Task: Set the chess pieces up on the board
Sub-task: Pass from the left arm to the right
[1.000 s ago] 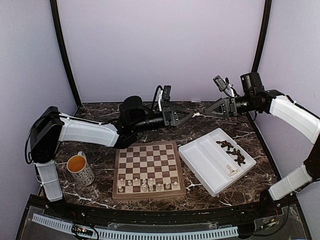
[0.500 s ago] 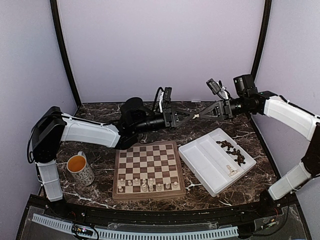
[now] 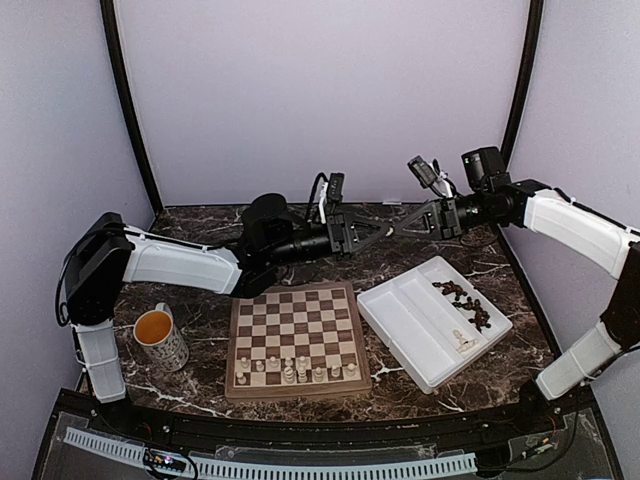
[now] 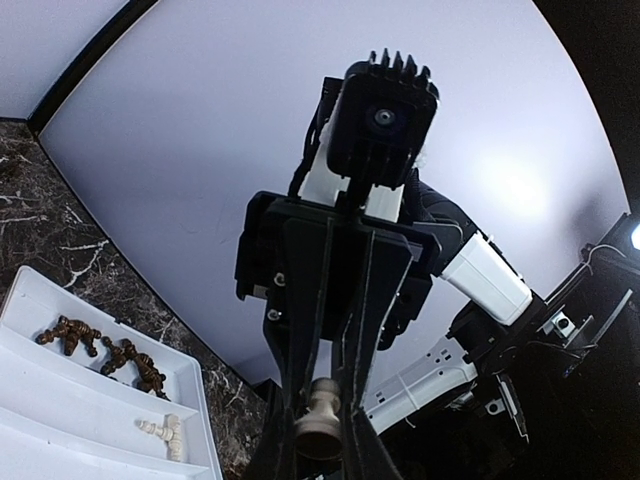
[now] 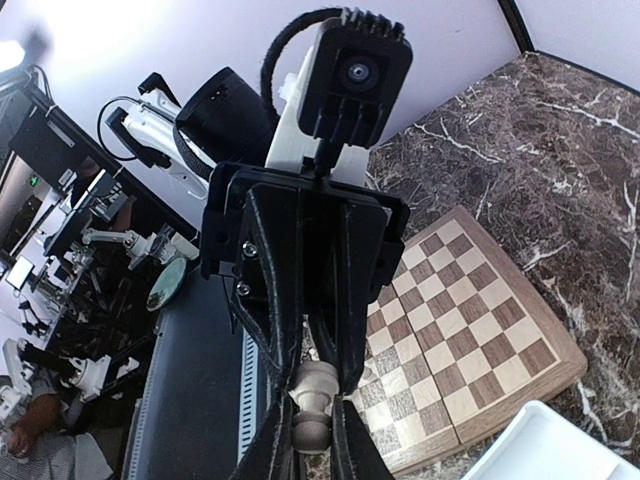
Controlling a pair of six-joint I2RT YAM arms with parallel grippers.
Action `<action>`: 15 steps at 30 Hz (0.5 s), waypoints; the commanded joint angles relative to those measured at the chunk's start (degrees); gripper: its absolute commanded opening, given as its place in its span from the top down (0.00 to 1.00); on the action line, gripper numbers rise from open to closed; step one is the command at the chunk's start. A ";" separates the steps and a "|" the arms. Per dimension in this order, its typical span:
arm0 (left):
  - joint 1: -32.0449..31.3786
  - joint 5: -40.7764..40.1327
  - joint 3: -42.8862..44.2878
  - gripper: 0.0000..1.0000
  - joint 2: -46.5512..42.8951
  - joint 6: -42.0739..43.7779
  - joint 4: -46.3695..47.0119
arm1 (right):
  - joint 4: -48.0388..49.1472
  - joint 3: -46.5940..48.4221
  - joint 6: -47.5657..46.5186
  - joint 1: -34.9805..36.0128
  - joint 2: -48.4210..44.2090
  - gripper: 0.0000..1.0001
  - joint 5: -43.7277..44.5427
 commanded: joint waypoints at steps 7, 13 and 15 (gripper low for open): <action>0.12 -3.23 1.48 0.49 -2.84 5.49 -7.57 | -8.33 5.90 -8.65 0.82 1.21 0.97 8.18; 1.52 -13.06 -3.92 0.12 -13.24 17.54 -20.63 | -15.78 8.48 -18.78 6.80 2.16 0.98 26.51; 2.30 -18.60 -8.12 0.02 -17.66 21.18 -25.22 | -16.87 8.38 -20.94 10.42 2.64 0.98 32.92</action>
